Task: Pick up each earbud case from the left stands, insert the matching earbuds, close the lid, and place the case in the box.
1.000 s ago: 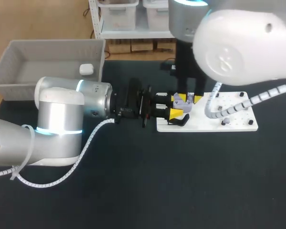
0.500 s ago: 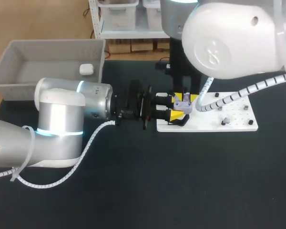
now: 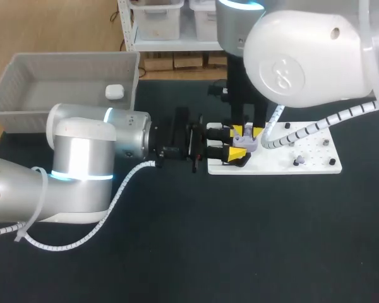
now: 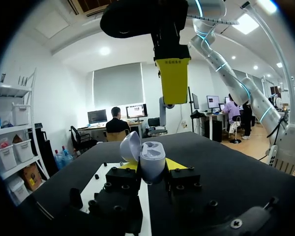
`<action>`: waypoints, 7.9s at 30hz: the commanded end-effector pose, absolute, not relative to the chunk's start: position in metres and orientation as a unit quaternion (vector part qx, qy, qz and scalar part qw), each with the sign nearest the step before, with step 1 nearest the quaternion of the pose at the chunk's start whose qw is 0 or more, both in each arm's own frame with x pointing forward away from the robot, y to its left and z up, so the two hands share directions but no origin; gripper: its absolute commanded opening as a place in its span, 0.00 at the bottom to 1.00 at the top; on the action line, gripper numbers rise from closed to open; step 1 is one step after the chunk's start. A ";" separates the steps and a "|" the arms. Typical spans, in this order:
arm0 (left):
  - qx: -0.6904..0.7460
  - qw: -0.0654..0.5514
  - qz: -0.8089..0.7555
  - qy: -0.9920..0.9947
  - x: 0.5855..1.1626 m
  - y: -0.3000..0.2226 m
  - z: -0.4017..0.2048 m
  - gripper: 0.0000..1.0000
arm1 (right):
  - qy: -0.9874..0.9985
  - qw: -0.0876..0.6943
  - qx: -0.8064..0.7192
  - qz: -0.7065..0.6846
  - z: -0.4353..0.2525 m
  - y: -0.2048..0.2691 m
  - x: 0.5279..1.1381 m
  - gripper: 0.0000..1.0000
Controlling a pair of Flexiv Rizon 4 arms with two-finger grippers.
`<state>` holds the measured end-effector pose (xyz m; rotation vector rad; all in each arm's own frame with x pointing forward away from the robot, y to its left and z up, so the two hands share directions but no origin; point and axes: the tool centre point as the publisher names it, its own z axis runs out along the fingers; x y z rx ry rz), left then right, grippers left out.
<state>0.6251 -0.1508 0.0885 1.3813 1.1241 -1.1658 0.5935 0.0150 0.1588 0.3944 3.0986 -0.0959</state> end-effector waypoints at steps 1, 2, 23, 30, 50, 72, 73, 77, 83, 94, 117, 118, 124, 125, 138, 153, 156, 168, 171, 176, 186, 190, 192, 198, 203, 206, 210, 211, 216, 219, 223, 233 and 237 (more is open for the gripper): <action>0.565 0.487 -0.475 0.466 0.623 -0.152 0.090 0.00 | 0.991 0.005 0.132 -0.031 0.154 0.013 0.596 0.00; 0.565 0.487 -0.475 0.466 0.623 -0.152 0.090 0.00 | 0.990 0.004 0.135 -0.031 0.154 0.013 0.597 0.00; 0.565 0.487 -0.475 0.466 0.623 -0.152 0.090 0.00 | 0.976 0.006 0.214 -0.031 0.150 0.014 0.596 0.00; 0.565 0.487 -0.475 0.466 0.623 -0.152 0.090 0.00 | 0.976 0.003 0.217 -0.032 0.149 0.015 0.597 0.00; 0.565 0.487 -0.475 0.466 0.623 -0.152 0.090 0.00 | 0.974 -0.007 0.227 -0.025 0.142 0.013 0.603 0.00; 0.565 0.487 -0.475 0.466 0.623 -0.152 0.090 0.00 | 0.973 -0.005 0.229 -0.023 0.140 0.010 0.608 0.00; 0.565 0.487 -0.475 0.466 0.623 -0.152 0.090 0.00 | 0.973 -0.005 0.230 -0.022 0.140 0.009 0.608 0.00; 0.565 0.487 -0.475 0.466 0.623 -0.152 0.090 0.00 | 0.973 -0.004 0.230 -0.021 0.140 0.009 0.609 0.00; 0.565 0.487 -0.475 0.466 0.623 -0.152 0.090 0.00 | 0.973 -0.006 0.228 -0.020 0.137 0.008 0.611 0.00; 0.565 0.487 -0.475 0.466 0.623 -0.152 0.090 0.00 | 0.973 -0.007 0.231 -0.021 0.131 0.004 0.612 0.00; 0.565 0.487 -0.475 0.466 0.623 -0.152 0.090 0.00 | 0.987 0.132 0.051 0.071 0.154 -0.030 0.551 0.64; 0.565 0.487 -0.475 0.466 0.623 -0.152 0.090 0.00 | 0.987 0.131 0.054 0.081 0.153 -0.035 0.550 0.60; 0.565 0.487 -0.475 0.466 0.623 -0.152 0.090 0.00 | 0.987 0.127 0.060 0.084 0.141 -0.063 0.548 0.76; 0.565 0.487 -0.475 0.466 0.623 -0.152 0.090 0.00 | 0.986 0.128 0.061 0.084 0.139 -0.066 0.549 0.76; 0.565 0.487 -0.475 0.466 0.623 -0.152 0.090 0.00 | 0.988 0.116 0.072 0.075 0.092 -0.097 0.572 0.78; 0.565 0.487 -0.475 0.466 0.623 -0.152 0.090 0.00 | 0.984 0.093 0.125 0.084 0.055 -0.114 0.601 0.52; 0.565 0.487 -0.475 0.466 0.623 -0.152 0.090 0.00 | 0.984 0.088 0.131 0.084 0.050 -0.113 0.605 0.51; 0.565 0.487 -0.475 0.466 0.623 -0.152 0.090 0.00 | 0.983 0.088 0.142 0.076 0.033 -0.109 0.620 0.50; 0.565 0.487 -0.475 0.466 0.623 -0.152 0.090 0.00 | 0.983 0.090 0.145 0.074 0.031 -0.108 0.623 0.49; 0.565 0.487 -0.475 0.466 0.623 -0.152 0.090 0.00 | 0.982 0.091 0.149 0.073 0.025 -0.110 0.627 0.45; 0.565 0.487 -0.475 0.466 0.623 -0.152 0.090 0.00 | 0.981 0.093 0.152 0.077 0.023 -0.113 0.633 0.40; 0.565 0.487 -0.475 0.466 0.623 -0.152 0.090 0.00 | 0.980 0.094 0.154 0.080 0.022 -0.115 0.635 0.38; 0.565 0.487 -0.475 0.466 0.623 -0.152 0.090 0.00 | 0.980 0.094 0.155 0.081 0.022 -0.115 0.636 0.38; 0.565 0.487 -0.475 0.466 0.623 -0.152 0.090 0.00 | 0.980 0.092 0.155 0.084 0.020 -0.116 0.638 0.33; 0.565 0.487 -0.475 0.466 0.623 -0.152 0.090 0.00 | 0.980 0.091 0.154 0.086 0.018 -0.117 0.639 0.33; 0.565 0.487 -0.475 0.466 0.623 -0.152 0.090 0.00 | 0.980 0.090 0.153 0.087 0.018 -0.116 0.640 0.32; 0.565 0.487 -0.475 0.466 0.623 -0.152 0.090 0.00 | 0.980 0.090 0.152 0.089 0.017 -0.116 0.641 0.30; 0.565 0.487 -0.475 0.466 0.623 -0.152 0.090 0.00 | 0.980 0.090 0.152 0.089 0.017 -0.115 0.641 0.29; 0.565 0.487 -0.475 0.466 0.623 -0.152 0.090 0.00 | 0.981 0.089 0.151 0.089 0.016 -0.115 0.643 0.27; 0.565 0.487 -0.475 0.466 0.623 -0.152 0.090 0.00 | 0.981 0.088 0.151 0.089 0.015 -0.114 0.643 0.27; 0.565 0.487 -0.475 0.466 0.623 -0.152 0.090 0.00 | 0.980 0.088 0.152 0.089 0.015 -0.115 0.643 0.26; 0.565 0.487 -0.475 0.466 0.623 -0.152 0.090 0.00 | 0.980 0.088 0.153 0.087 0.016 -0.116 0.642 0.00; 0.565 0.487 -0.475 0.466 0.623 -0.152 0.090 0.00 | 0.980 0.096 0.152 0.086 0.025 -0.116 0.638 0.00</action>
